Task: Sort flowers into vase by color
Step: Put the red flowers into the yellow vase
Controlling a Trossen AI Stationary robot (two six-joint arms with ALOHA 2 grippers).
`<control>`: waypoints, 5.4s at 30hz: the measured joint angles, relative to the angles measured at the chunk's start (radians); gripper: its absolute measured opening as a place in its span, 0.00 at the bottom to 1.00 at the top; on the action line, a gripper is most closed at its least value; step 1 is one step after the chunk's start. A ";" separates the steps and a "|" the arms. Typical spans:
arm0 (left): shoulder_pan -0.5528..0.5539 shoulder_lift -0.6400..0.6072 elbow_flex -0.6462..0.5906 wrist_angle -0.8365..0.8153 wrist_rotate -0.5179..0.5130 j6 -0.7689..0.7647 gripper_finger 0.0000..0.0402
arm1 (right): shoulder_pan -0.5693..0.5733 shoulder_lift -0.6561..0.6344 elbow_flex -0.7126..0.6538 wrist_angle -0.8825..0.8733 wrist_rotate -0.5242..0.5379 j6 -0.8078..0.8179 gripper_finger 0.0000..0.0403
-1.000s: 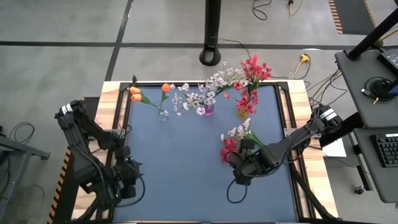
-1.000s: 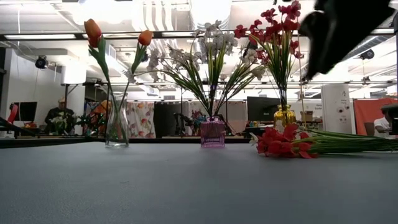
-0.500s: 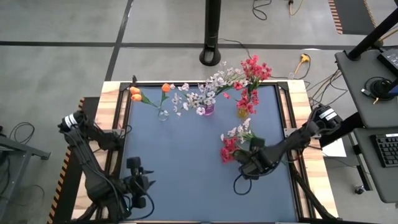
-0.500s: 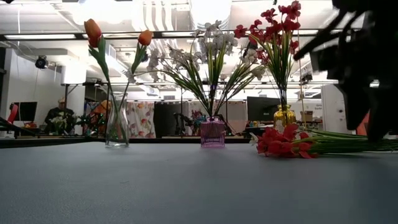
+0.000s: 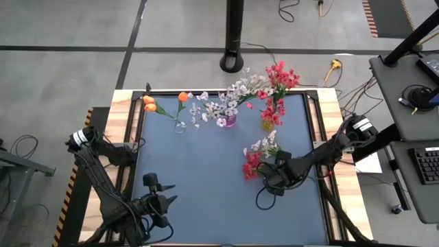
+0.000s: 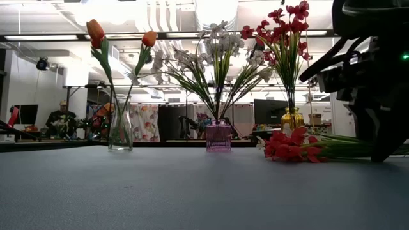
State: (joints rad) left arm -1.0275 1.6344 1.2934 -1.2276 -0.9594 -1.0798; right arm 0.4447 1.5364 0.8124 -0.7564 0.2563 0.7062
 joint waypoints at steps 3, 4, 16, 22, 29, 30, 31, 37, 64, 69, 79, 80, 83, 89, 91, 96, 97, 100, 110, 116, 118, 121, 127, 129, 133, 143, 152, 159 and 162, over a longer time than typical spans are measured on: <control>0.001 0.000 0.000 0.002 -0.028 -0.001 0.41 | 0.000 0.000 -0.001 0.008 -0.002 -0.011 0.43; 0.001 0.000 0.000 0.002 -0.032 -0.001 0.41 | 0.000 0.000 -0.001 0.011 -0.003 -0.013 0.41; 0.001 0.000 0.000 0.014 -0.078 -0.002 0.41 | 0.000 0.003 -0.003 0.031 0.003 -0.019 0.14; 0.001 0.000 0.000 0.020 -0.079 -0.002 0.41 | 0.000 -0.022 0.011 0.030 0.002 -0.046 0.04; 0.004 0.000 0.000 0.040 -0.083 -0.002 0.41 | 0.002 -0.120 0.018 0.259 0.049 -0.133 0.06; 0.004 0.000 0.000 0.040 -0.090 -0.002 0.41 | 0.003 -0.135 0.012 0.328 0.062 -0.165 0.06; 0.004 -0.001 0.000 0.040 -0.103 -0.003 0.41 | 0.004 -0.146 0.003 0.400 0.069 -0.203 0.05; 0.005 -0.001 0.000 0.042 -0.166 -0.003 0.41 | 0.003 -0.188 -0.058 0.793 0.088 -0.419 0.05; 0.015 -0.001 0.000 0.048 -0.186 -0.003 0.41 | 0.003 -0.336 -0.204 1.802 0.391 -1.028 0.04; 0.015 -0.002 0.000 0.049 -0.186 -0.003 0.41 | 0.046 -0.422 -0.204 1.803 0.598 -1.069 0.04; 0.018 -0.002 0.000 0.050 -0.210 -0.003 0.41 | 0.138 -0.480 -0.204 1.802 1.005 -1.214 0.04; 0.018 -0.002 0.000 0.050 -0.210 -0.003 0.41 | 0.138 -0.480 -0.204 1.802 1.037 -1.218 0.04; 0.022 -0.002 0.000 0.051 -0.211 -0.003 0.41 | 0.136 -0.482 -0.204 1.803 1.085 -1.243 0.04; 0.030 -0.002 0.000 0.053 -0.211 -0.002 0.41 | 0.128 -0.533 -0.204 1.811 1.106 -1.288 0.04; 0.031 -0.002 0.000 0.053 -0.210 -0.002 0.41 | 0.124 -0.560 -0.205 1.811 1.106 -1.311 0.04; 0.034 -0.002 0.000 0.053 -0.211 -0.002 0.41 | 0.086 -0.628 -0.229 1.812 1.106 -1.350 0.04; 0.034 -0.002 0.000 0.053 -0.210 -0.002 0.41 | 0.075 -0.641 -0.236 1.811 1.106 -1.353 0.04; 0.035 -0.002 0.000 0.053 -0.211 -0.002 0.41 | 0.031 -0.675 -0.256 1.812 1.103 -1.349 0.04; 0.037 -0.002 0.000 0.052 -0.210 -0.002 0.41 | -0.151 -0.711 -0.286 1.810 1.055 -1.316 0.04; 0.037 -0.002 0.000 0.052 -0.211 -0.002 0.41 | -0.230 -0.711 -0.295 1.810 1.017 -1.308 0.04; 0.037 -0.002 0.000 0.052 -0.211 -0.002 0.41 | -0.256 -0.711 -0.305 1.810 0.993 -1.283 0.04; 0.037 -0.002 0.000 0.052 -0.211 -0.002 0.41 | -0.292 -0.711 -0.321 1.810 0.963 -1.247 0.04; 0.037 -0.002 0.000 0.052 -0.210 -0.002 0.41 | -0.345 -0.711 -0.340 1.810 0.930 -1.228 0.04; 0.037 -0.002 0.000 0.052 -0.211 -0.002 0.41 | -0.361 -0.711 -0.342 1.810 0.905 -1.226 0.04; 0.037 -0.002 0.000 0.052 -0.210 -0.002 0.41 | -0.408 -0.709 -0.344 1.810 0.853 -1.202 0.04; 0.037 -0.002 0.000 0.053 -0.210 -0.002 0.41 | -0.506 -0.702 -0.399 1.809 0.779 -1.123 0.04; 0.037 -0.002 0.000 0.053 -0.210 -0.002 0.41 | -0.581 -0.691 -0.436 1.813 0.714 -1.072 0.04; 0.037 -0.002 0.000 0.053 -0.210 -0.002 0.41 | -0.632 -0.691 -0.471 1.823 0.675 -1.043 0.04; 0.037 -0.002 0.000 0.053 -0.210 -0.002 0.41 | -0.640 -0.691 -0.481 1.831 0.670 -1.022 0.04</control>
State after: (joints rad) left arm -0.9909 1.6329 1.2934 -1.1748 -1.1698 -1.0817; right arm -0.1955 0.8455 0.3310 1.0748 0.9261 -0.3155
